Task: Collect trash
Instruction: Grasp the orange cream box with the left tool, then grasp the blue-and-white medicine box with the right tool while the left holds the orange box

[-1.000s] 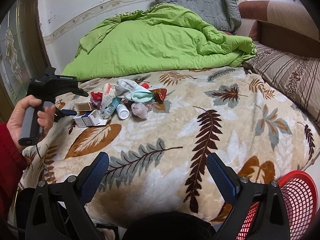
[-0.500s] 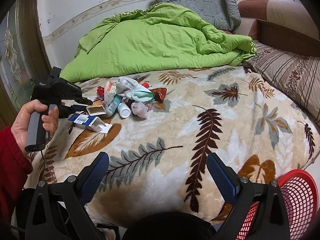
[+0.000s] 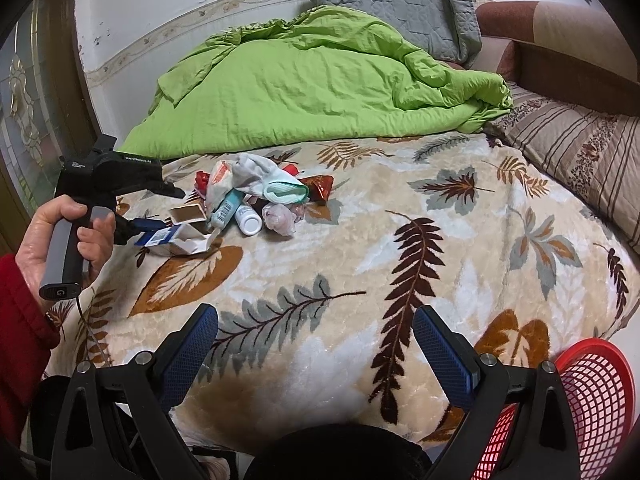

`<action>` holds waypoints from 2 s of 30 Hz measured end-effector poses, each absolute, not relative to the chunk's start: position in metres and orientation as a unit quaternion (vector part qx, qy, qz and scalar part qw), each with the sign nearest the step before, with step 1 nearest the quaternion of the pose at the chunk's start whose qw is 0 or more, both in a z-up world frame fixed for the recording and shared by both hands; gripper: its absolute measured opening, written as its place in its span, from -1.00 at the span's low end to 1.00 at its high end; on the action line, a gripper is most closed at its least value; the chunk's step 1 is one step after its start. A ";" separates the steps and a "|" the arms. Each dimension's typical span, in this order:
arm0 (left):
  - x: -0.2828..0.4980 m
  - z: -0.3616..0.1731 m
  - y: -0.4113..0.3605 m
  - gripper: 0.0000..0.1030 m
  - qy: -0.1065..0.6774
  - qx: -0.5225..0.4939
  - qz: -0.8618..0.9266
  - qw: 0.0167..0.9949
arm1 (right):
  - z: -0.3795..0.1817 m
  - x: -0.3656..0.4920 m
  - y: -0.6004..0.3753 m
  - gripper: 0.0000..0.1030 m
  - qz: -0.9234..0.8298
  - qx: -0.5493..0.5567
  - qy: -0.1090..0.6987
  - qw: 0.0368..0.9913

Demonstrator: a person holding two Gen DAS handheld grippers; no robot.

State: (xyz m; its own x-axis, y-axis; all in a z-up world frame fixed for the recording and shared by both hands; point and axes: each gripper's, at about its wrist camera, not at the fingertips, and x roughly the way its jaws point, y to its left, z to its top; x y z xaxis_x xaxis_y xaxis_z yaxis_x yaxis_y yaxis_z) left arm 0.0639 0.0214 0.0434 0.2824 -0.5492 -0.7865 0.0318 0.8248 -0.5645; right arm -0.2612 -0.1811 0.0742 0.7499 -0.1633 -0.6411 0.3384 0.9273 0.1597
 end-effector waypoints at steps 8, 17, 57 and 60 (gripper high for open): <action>0.073 0.040 -0.009 0.11 0.580 -0.167 -0.170 0.779 | 0.074 -0.260 -0.184 0.94 -0.130 0.140 0.327 0.926; 0.066 0.037 -0.017 -0.08 0.564 -0.133 -0.174 0.796 | 0.073 -0.261 -0.188 0.94 -0.128 0.149 0.327 0.925; -0.007 0.028 0.133 -0.17 0.498 -0.167 -0.130 0.841 | 0.023 0.012 -0.074 0.01 0.195 -0.095 0.489 0.845; -0.007 0.029 0.131 -0.17 0.493 -0.160 -0.131 0.845 | 0.026 0.002 -0.075 -0.01 0.187 -0.087 0.474 0.856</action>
State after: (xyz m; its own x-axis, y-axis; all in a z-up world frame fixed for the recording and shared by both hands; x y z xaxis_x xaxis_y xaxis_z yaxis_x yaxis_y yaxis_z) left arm -0.0072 0.1307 0.0294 0.4803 -0.3799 -0.7906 0.0643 0.9142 -0.4002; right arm 0.0021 -0.0754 0.0257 0.4810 0.2371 -0.8440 -0.4026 0.9149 0.0276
